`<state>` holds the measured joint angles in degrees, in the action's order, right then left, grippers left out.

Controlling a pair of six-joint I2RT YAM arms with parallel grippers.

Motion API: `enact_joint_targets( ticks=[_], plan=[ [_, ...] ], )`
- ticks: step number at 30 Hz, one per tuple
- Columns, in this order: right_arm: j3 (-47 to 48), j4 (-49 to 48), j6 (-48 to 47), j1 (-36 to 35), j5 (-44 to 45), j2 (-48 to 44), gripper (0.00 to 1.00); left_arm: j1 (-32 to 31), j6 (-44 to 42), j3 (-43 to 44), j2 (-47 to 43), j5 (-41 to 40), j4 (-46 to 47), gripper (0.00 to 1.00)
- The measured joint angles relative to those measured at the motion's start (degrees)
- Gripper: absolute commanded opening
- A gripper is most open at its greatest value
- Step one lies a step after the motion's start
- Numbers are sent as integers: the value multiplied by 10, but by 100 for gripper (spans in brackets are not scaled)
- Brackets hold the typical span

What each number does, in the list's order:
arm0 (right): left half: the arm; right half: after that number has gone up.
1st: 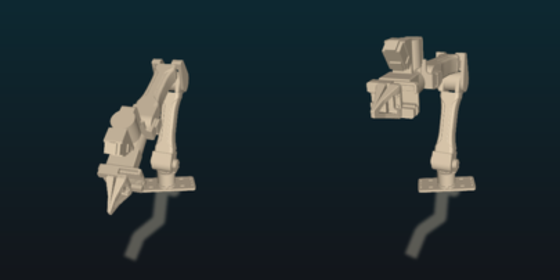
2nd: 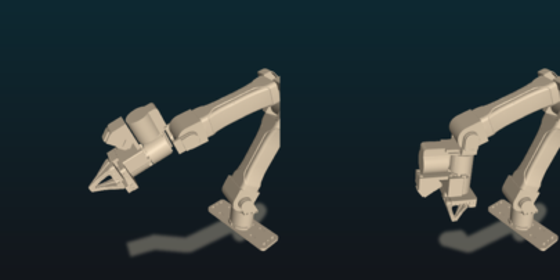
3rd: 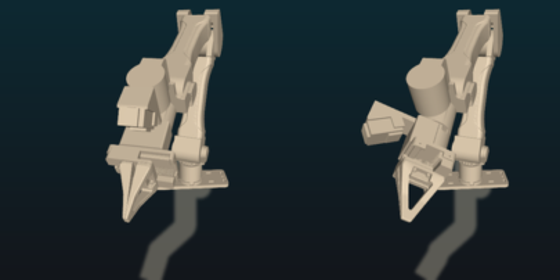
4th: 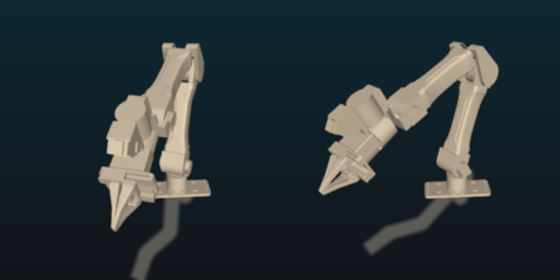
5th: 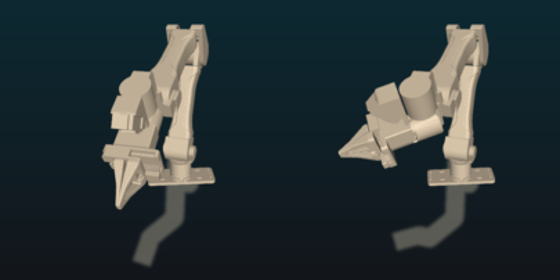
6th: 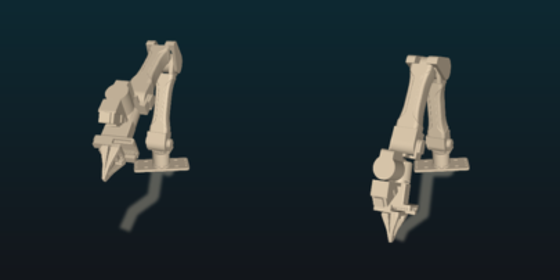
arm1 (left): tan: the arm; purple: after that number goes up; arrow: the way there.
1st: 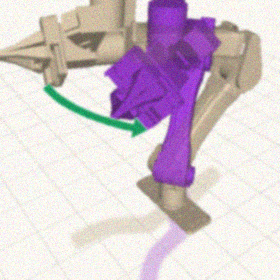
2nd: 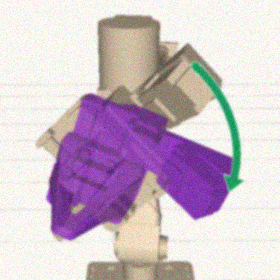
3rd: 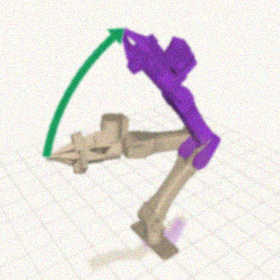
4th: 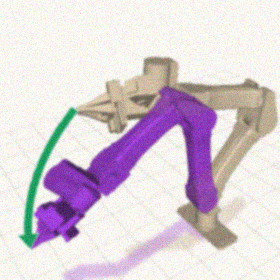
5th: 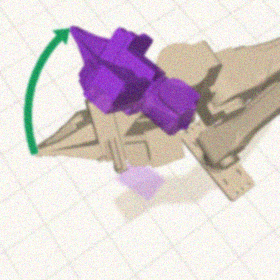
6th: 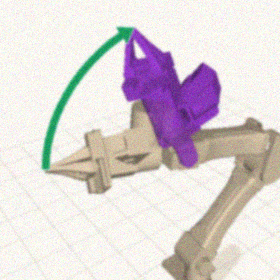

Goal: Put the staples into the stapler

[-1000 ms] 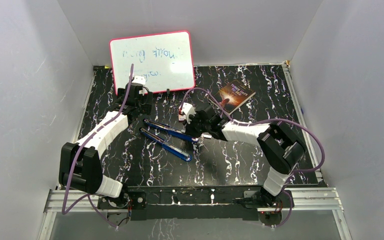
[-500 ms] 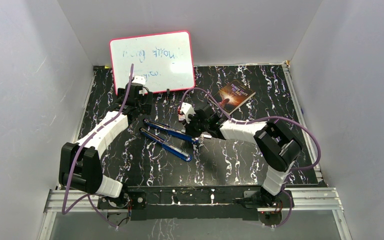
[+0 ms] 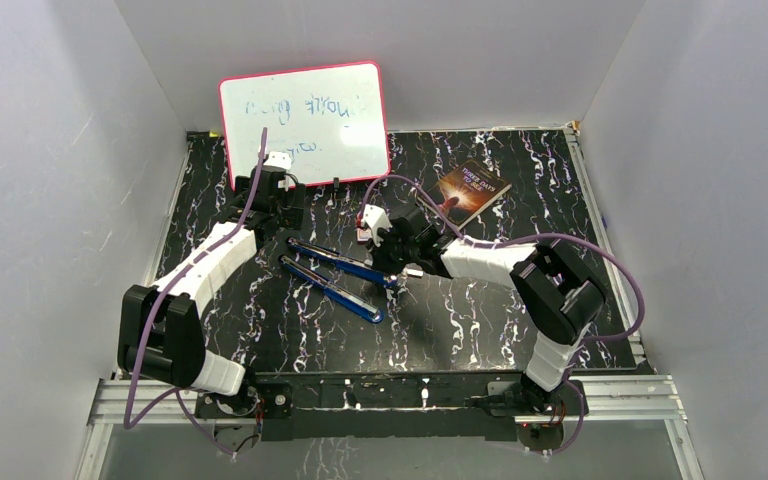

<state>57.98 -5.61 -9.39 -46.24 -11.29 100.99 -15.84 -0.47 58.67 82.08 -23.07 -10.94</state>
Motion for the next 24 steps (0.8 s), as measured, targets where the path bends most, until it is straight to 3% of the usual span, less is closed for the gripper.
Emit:
enact_joint_targets(
  ticks=[24],
  plan=[
    [34,68,1,0,-11,-14,0,0,-2,0,0,0,0,98]
  ],
)
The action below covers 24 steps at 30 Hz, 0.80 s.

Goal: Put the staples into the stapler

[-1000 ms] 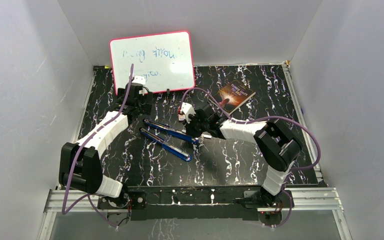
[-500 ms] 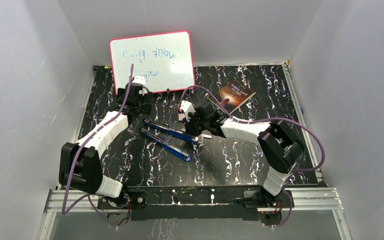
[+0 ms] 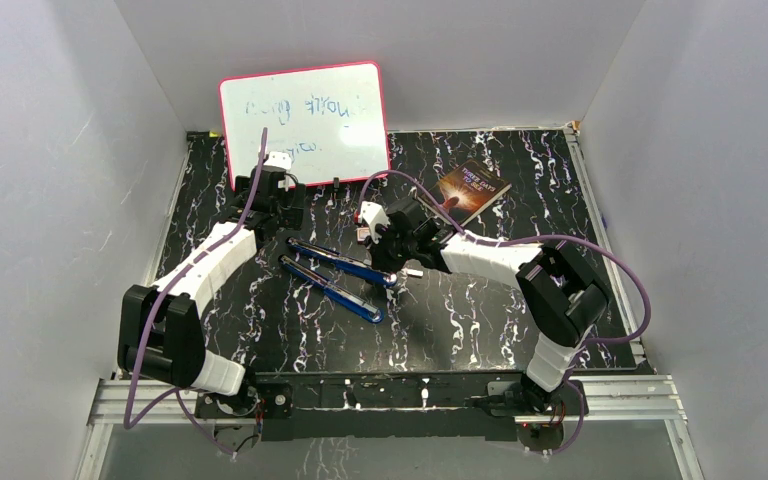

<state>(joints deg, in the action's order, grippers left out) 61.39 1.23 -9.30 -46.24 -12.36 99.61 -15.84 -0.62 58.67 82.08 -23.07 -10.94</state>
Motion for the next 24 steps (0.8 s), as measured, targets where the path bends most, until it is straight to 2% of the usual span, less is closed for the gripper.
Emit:
enact_joint_targets(
  ticks=[24],
  plan=[
    [19,23,-1,0,0,26,0,0,-3,0,0,0,0,98]
  ],
)
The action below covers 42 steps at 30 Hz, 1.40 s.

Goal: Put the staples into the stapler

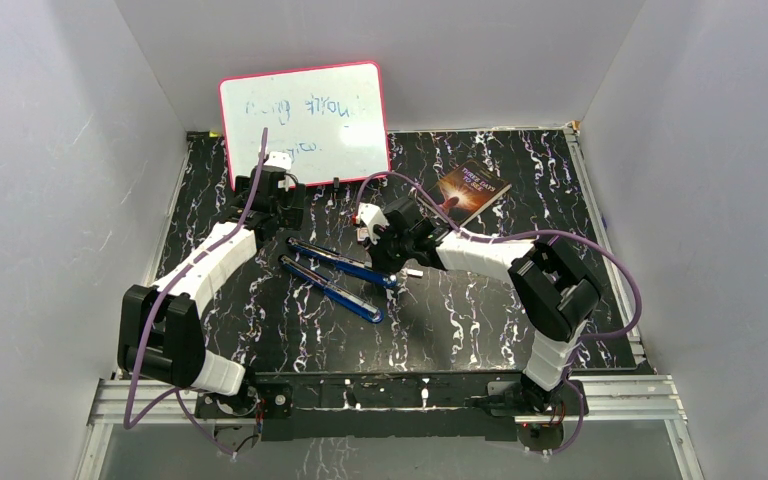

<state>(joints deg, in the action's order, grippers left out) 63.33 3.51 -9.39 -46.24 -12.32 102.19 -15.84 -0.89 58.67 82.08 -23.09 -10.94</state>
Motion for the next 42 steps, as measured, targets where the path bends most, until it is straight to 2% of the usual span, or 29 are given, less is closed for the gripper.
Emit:
enact_joint_targets(
  ticks=[42],
  plan=[
    [43,50,-2,0,4,22,0,0,0,0,0,1,0,98]
  ],
)
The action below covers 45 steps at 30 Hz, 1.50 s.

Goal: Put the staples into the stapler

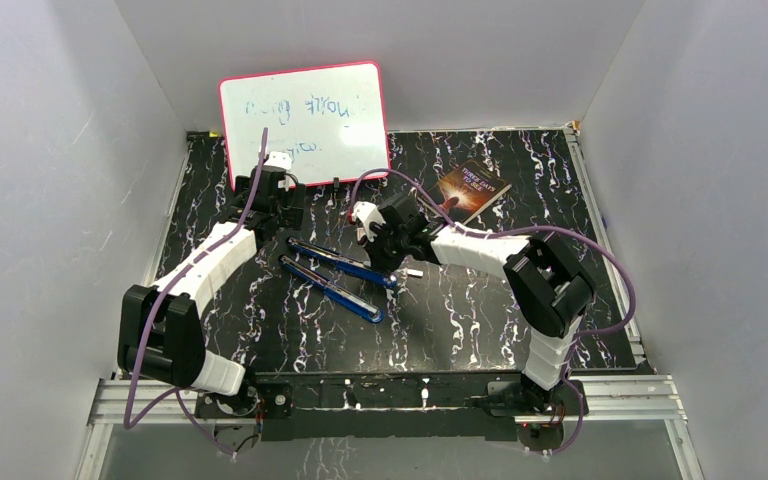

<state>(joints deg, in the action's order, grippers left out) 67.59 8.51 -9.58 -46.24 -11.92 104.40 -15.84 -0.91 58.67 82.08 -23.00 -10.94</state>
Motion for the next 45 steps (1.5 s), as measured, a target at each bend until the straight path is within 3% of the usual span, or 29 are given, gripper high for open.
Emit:
enact_joint_targets(
  ticks=[13,45],
  plan=[
    [-10,-15,2,0,-7,-42,0,0,0,0,0,1,0,98],
    [20,36,1,0,-2,0,0,0,-2,0,0,2,0,98]
  ],
)
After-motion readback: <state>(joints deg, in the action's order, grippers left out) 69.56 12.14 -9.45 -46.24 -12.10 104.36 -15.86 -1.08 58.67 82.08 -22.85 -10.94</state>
